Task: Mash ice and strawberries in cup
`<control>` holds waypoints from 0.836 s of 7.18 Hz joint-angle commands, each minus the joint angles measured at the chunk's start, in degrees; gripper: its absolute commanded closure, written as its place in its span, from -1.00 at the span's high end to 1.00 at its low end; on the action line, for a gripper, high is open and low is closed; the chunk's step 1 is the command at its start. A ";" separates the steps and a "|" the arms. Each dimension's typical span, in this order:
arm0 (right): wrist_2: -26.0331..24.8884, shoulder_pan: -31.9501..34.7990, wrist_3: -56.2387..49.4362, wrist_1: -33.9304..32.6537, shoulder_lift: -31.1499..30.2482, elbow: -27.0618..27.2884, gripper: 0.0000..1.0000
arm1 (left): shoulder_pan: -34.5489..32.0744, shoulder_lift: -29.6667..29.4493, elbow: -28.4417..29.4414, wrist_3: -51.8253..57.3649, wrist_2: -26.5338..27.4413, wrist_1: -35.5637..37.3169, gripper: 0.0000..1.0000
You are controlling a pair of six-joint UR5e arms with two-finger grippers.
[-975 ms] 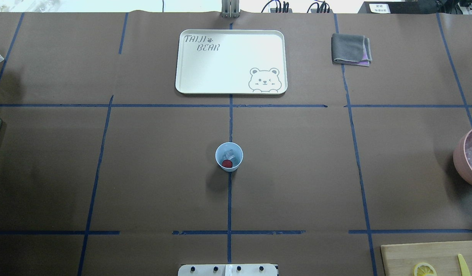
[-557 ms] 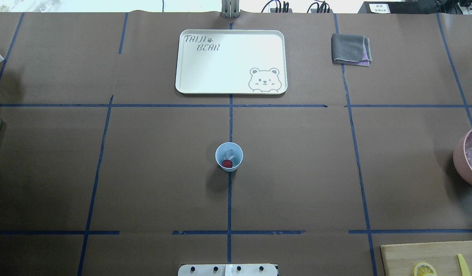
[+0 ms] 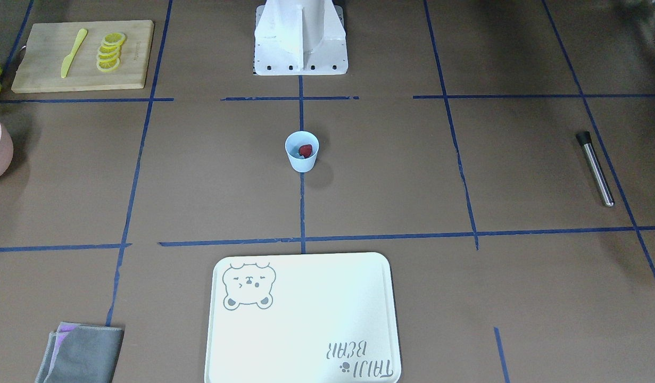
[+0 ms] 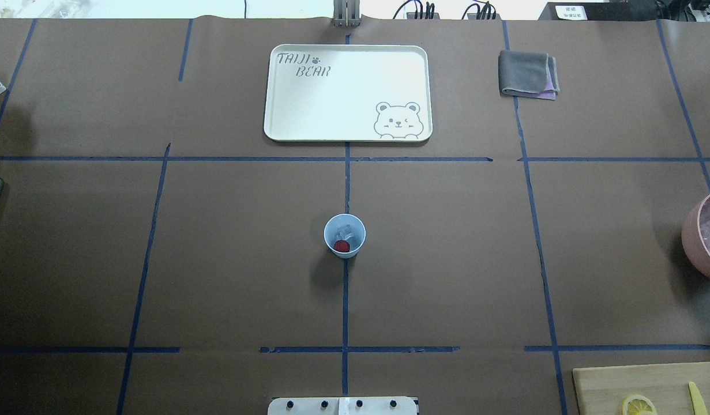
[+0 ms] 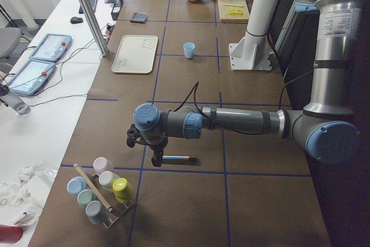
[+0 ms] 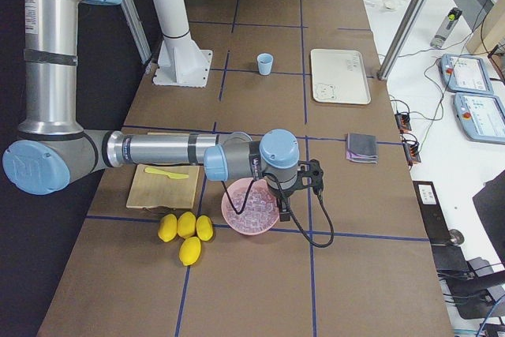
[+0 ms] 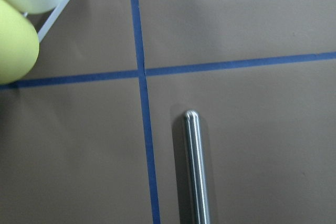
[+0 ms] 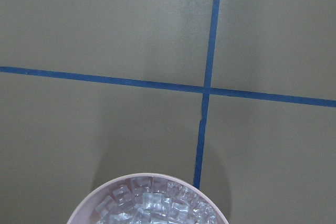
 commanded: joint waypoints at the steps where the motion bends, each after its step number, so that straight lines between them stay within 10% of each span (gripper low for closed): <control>1: -0.05 0.00 0.00 -0.04 0.08 -0.09 0.99 | -3.72 0.43 0.27 3.86 2.60 3.57 1.00; 6: -0.14 0.00 0.00 -0.22 -0.35 -0.27 0.99 | -3.63 1.05 0.81 3.24 2.53 3.57 1.00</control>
